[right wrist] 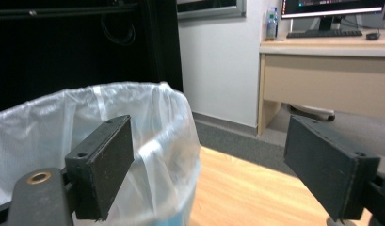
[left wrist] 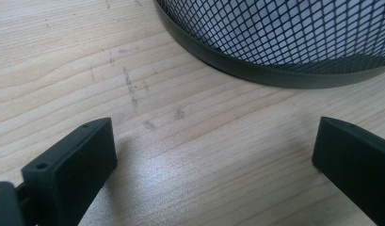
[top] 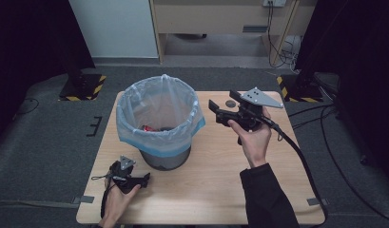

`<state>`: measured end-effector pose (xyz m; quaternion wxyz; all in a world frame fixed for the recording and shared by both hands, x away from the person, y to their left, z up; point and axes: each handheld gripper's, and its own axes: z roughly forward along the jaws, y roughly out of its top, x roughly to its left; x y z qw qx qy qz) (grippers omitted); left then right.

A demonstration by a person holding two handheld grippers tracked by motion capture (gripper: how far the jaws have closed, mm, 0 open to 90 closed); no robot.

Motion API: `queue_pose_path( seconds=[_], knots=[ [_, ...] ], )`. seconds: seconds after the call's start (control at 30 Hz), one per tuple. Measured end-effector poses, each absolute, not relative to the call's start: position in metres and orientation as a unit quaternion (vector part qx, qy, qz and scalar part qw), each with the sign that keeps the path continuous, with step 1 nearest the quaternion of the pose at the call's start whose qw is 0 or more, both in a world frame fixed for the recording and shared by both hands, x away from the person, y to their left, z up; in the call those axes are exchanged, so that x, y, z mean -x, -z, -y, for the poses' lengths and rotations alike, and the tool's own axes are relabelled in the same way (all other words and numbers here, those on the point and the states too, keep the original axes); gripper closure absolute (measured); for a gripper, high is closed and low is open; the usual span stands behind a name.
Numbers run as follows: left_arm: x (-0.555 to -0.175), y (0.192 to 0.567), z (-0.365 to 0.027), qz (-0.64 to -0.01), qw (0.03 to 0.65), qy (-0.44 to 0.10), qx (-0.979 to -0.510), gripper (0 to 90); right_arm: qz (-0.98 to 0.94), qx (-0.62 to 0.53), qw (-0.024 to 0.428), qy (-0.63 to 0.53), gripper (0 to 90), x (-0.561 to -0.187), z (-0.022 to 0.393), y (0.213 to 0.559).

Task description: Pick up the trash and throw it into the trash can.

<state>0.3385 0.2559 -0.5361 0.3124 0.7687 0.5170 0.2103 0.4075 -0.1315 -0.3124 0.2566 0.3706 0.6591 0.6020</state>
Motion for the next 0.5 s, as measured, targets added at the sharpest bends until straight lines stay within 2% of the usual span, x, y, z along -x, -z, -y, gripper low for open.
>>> queue_pose_path(
  seconds=[0.5],
  knots=[
    [-0.339, 0.536, -0.256, -0.517, 0.312, -0.21, -0.769, 0.0, -0.695, -0.415, 0.238, -0.537, 14.1, -0.399, 0.17, 0.392]
  ],
)
